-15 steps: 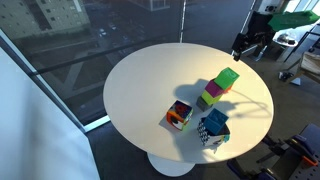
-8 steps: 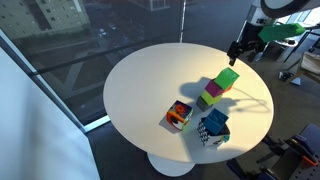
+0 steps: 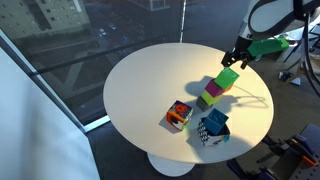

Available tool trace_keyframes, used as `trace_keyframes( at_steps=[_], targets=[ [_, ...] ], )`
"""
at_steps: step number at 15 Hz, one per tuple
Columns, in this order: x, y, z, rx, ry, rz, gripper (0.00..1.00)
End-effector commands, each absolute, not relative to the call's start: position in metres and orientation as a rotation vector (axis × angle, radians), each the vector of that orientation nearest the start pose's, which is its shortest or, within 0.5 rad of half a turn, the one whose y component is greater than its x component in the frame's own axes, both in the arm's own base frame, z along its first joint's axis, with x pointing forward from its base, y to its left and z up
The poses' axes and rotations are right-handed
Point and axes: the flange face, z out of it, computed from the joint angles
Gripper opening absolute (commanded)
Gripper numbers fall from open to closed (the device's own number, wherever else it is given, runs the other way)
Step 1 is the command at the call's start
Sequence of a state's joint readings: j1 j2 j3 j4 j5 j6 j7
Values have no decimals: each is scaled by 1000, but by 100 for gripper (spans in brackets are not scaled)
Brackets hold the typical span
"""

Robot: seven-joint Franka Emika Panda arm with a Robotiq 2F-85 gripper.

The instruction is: Pick up the orange block and put it on the blue block

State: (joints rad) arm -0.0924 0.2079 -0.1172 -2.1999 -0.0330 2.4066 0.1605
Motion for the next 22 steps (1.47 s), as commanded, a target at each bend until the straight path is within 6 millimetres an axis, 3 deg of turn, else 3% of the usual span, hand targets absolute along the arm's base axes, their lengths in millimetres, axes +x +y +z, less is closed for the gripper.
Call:
trace_keyframes(
  at_steps=[1,9,22],
  targets=[
    [543,-124,271,-3162,524,-26,100],
    [544,-126,235,-3169,459,-6,100],
    [544,-120,210,-3181,395,-10,100]
  ],
)
